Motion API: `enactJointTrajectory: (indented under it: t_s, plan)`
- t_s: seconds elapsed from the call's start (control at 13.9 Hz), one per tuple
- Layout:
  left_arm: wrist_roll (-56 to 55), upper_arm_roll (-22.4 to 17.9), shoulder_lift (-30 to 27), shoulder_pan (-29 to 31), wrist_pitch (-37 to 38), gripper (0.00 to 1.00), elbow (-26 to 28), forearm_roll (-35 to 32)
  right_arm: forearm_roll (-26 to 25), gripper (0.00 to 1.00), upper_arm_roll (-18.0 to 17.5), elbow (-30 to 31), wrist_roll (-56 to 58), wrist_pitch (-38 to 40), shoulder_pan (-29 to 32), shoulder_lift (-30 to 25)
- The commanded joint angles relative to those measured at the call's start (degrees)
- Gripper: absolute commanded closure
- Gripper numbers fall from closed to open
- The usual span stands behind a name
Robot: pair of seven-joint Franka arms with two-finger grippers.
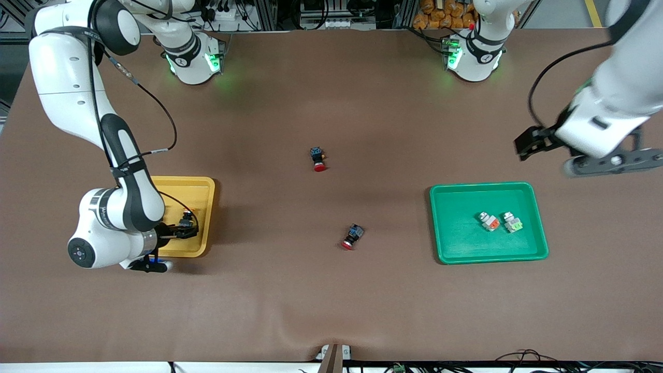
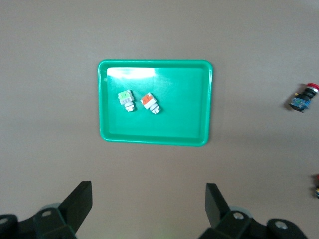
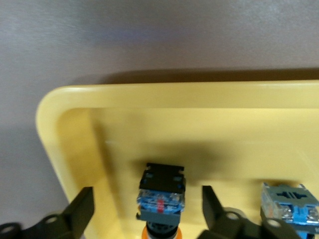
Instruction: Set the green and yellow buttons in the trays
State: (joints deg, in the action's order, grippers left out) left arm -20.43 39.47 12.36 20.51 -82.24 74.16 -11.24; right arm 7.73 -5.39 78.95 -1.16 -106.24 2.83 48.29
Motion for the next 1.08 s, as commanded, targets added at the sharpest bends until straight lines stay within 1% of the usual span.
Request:
enactJointTrajectory:
  t_s: [0.0, 0.07, 0.14, 0.22, 0.29, 0.43, 0.5, 0.57, 0.65, 0.72, 0.79, 0.86, 1.0]
  plan:
    - [4.43, -14.21, -5.23, -7.14, 0.50, 0.00, 0.90, 8.49, 0.53, 0.00, -2.15, -3.17, 0.02, 4.18, -0.63, -1.71]
    - [4.96, -16.95, -6.46, -7.85, 0.50, 0.00, 1.60, 10.78, 0.36, 0.00, -3.39, -5.45, 0.02, 5.50, -1.15, -2.23]
    - [5.92, -19.84, -7.95, -9.16, 0.50, 0.00, 2.82, 12.45, -0.51, 0.00, -3.83, -8.09, 0.71, 5.87, -1.77, -2.59]
    - [7.67, -22.57, -9.62, -10.39, 0.50, 0.00, 4.49, 13.60, -1.48, 0.00, -3.84, -12.38, 0.98, 7.52, -2.30, -2.59]
    - [9.60, -26.25, -11.46, -12.14, 0.50, 0.00, 6.51, 15.00, -1.75, 0.00, -3.75, -16.86, 0.98, 10.32, -2.30, -2.59]
    - [11.29, -33.38, -15.76, -17.41, 0.41, 0.00, 12.03, 15.46, -1.75, 0.00, -3.84, -22.33, 0.98, 12.10, -1.69, -3.37]
    - [11.29, -35.32, -18.57, -18.74, -0.46, 0.00, 15.63, 15.54, -2.10, 0.00, -3.40, -22.96, 0.90, 12.89, -1.95, -6.08]
    - [11.38, -35.60, -21.56, -19.62, -1.42, 0.00, 19.23, 15.55, -2.37, 0.00, -3.48, -22.79, 0.90, 13.51, -2.04, -8.72]
    - [11.29, -35.78, -24.28, -21.20, -2.83, 0.00, 22.23, 15.02, -1.67, 0.00, -3.83, -22.70, 0.81, 16.47, -1.69, -12.40]
    - [11.12, -36.48, -25.70, -23.13, -3.19, 0.00, 23.56, 14.15, -1.75, 0.00, -3.49, -22.35, 0.20, 20.16, -1.77, -15.48]
    - [11.03, -37.01, -26.15, -24.54, -3.02, 0.00, 23.93, 11.96, -1.75, 0.00, -3.49, -22.26, 0.11, 22.72, -1.77, -17.51]
    - [11.03, -37.80, -27.20, -25.51, -3.02, 0.00, 24.97, 11.59, -2.80, 0.00, -3.22, -22.35, 0.10, 24.92, -2.30, -19.71]
    - [11.12, -38.59, -28.00, -26.31, -2.93, 0.00, 24.90, 11.24, -2.90, 0.00, -2.26, -22.26, -2.60, 29.84, -2.56, -23.75]
